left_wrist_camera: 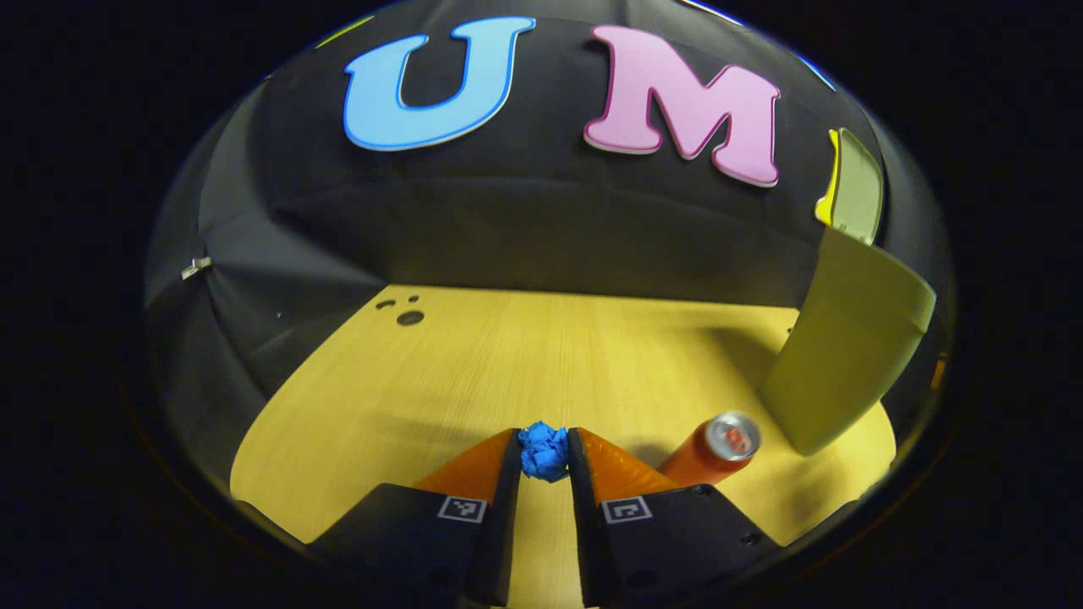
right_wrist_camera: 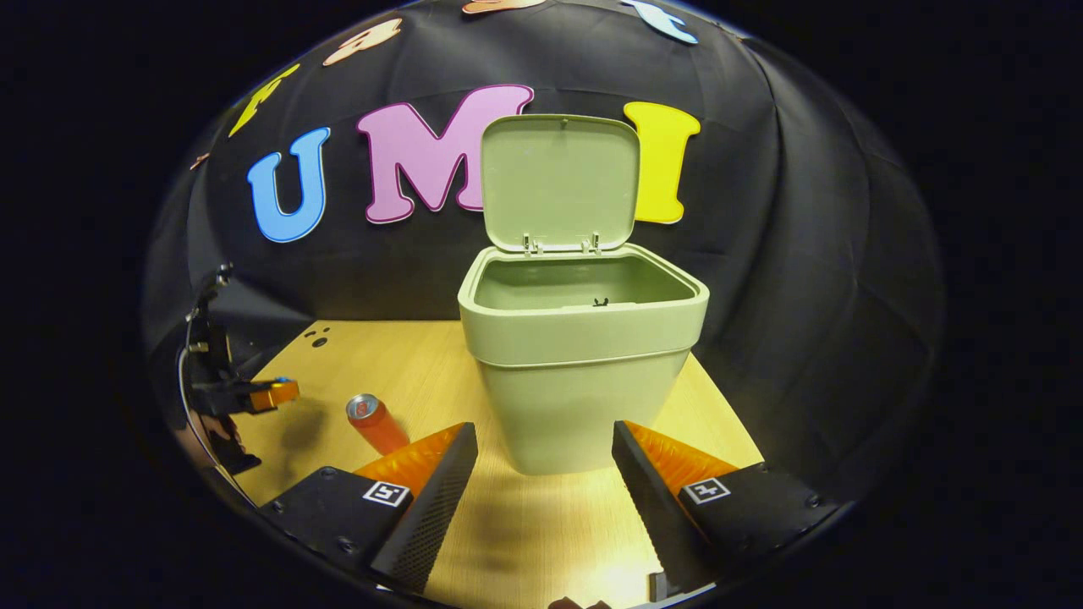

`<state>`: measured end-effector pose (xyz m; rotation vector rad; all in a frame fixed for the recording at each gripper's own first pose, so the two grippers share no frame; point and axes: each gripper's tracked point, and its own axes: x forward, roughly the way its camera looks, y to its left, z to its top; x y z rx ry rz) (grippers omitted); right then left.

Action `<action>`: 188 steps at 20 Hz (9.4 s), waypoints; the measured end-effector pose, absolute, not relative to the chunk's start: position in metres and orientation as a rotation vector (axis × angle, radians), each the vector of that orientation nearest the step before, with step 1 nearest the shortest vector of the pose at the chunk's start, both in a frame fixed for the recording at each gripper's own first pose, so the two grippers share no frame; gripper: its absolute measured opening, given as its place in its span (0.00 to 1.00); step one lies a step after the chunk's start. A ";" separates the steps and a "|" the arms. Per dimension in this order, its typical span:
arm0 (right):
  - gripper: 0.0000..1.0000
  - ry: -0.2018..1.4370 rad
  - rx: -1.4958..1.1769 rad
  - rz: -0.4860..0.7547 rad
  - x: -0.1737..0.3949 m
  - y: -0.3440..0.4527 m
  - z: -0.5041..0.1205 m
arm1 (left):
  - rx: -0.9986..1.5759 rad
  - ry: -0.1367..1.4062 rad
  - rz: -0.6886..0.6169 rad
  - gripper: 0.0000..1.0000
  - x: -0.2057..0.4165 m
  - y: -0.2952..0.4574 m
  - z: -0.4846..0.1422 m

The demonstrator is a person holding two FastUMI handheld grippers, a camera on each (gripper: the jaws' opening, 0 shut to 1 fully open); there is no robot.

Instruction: Press the lid of the desktop garbage bin to open it, pick up the crumpled paper on the desktop and throw it into the bin, then pick up the pop can on the desktop and drop it into the bin, and finally close the garbage bin lid.

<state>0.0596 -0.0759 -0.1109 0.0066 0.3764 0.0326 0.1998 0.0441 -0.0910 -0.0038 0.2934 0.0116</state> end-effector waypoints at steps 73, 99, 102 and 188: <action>0.99 0.518 -0.137 0.456 0.115 0.139 -0.258 | -0.156 0.281 0.252 0.96 -0.004 0.143 -0.085; 0.83 0.491 -0.158 0.441 0.184 0.194 -0.288 | -0.165 0.364 0.218 0.96 0.019 0.109 -0.127; 0.82 0.475 -0.158 0.432 0.179 0.186 -0.268 | -0.184 0.358 0.196 0.96 0.021 0.102 -0.127; 0.96 -0.116 0.032 0.181 0.291 -0.076 0.200 | -0.176 0.398 0.110 0.96 0.099 -0.016 -0.144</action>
